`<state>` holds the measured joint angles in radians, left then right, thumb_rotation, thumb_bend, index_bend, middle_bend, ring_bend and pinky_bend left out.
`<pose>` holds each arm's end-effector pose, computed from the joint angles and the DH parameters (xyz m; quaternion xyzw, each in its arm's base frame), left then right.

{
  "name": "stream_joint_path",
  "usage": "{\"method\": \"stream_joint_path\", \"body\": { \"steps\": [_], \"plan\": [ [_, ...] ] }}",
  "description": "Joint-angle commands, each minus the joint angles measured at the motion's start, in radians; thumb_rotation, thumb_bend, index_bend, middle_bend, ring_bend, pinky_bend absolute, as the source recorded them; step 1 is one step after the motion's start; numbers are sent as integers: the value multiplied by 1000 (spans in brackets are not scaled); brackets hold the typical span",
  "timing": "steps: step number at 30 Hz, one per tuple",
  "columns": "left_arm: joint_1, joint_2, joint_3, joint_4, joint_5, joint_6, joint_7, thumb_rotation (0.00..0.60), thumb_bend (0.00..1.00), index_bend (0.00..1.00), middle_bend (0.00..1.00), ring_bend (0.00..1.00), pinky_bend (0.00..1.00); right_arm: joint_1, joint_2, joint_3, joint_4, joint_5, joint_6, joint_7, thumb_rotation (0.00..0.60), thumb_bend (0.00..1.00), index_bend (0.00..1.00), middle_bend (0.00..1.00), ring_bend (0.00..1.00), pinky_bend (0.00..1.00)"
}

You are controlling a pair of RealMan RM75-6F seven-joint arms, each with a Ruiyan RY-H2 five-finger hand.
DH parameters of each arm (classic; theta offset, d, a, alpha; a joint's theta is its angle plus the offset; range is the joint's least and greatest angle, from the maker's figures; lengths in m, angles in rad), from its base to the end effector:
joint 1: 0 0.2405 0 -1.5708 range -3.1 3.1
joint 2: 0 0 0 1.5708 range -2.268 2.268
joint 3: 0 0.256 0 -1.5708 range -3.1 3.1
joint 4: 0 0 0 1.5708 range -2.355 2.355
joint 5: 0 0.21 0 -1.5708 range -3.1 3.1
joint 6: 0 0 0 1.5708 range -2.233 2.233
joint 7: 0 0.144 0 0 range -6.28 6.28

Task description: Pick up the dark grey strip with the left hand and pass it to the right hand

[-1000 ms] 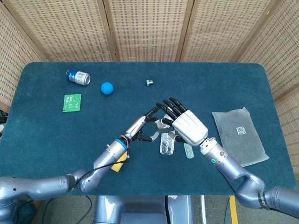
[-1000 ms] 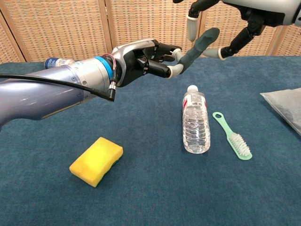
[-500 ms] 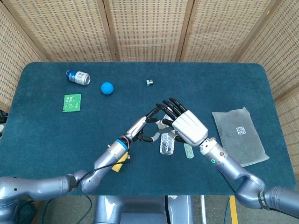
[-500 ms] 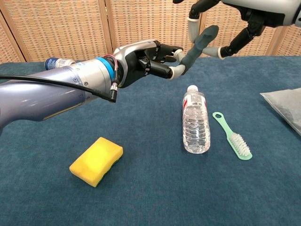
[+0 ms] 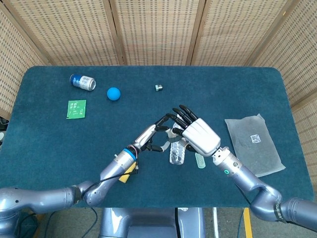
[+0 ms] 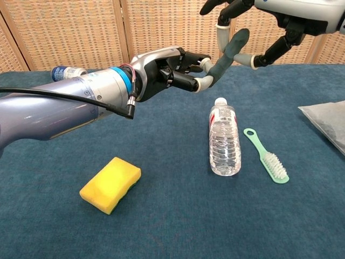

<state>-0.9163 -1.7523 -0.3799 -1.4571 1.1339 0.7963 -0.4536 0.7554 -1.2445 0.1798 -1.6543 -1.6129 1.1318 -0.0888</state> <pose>-0.0150 0.3469 -0.0633 -0.5574 -0.6381 -0.5253 0.0788 -0.0927 -0.3296 0.0842 0.7718 -0.1879 0.5053 0.3370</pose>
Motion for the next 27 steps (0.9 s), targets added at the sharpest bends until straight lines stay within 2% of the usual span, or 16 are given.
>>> {"method": "stream_joint_path", "body": {
  "steps": [1, 10, 19, 27],
  "plan": [
    [0, 1, 0, 0, 0, 1, 2, 600, 503, 790, 0, 0, 0, 0, 2, -2, 5, -7, 5, -6, 600, 746, 728, 220, 0, 0],
    [5, 14, -10, 29, -25, 4, 14, 600, 503, 790, 0, 0, 0, -10, 2, -15, 68, -75, 63, -37, 600, 754, 786, 267, 0, 0],
    [30, 53, -19, 75, -49, -4, -7, 600, 503, 790, 0, 0, 0, -26, -2, -44, 142, -133, 114, -29, 600, 749, 801, 282, 0, 0],
    [80, 129, -9, 143, -39, -11, -50, 600, 506, 791, 0, 0, 0, -48, 4, -64, 191, -145, 144, -12, 600, 747, 802, 283, 0, 0]
  ]
}}
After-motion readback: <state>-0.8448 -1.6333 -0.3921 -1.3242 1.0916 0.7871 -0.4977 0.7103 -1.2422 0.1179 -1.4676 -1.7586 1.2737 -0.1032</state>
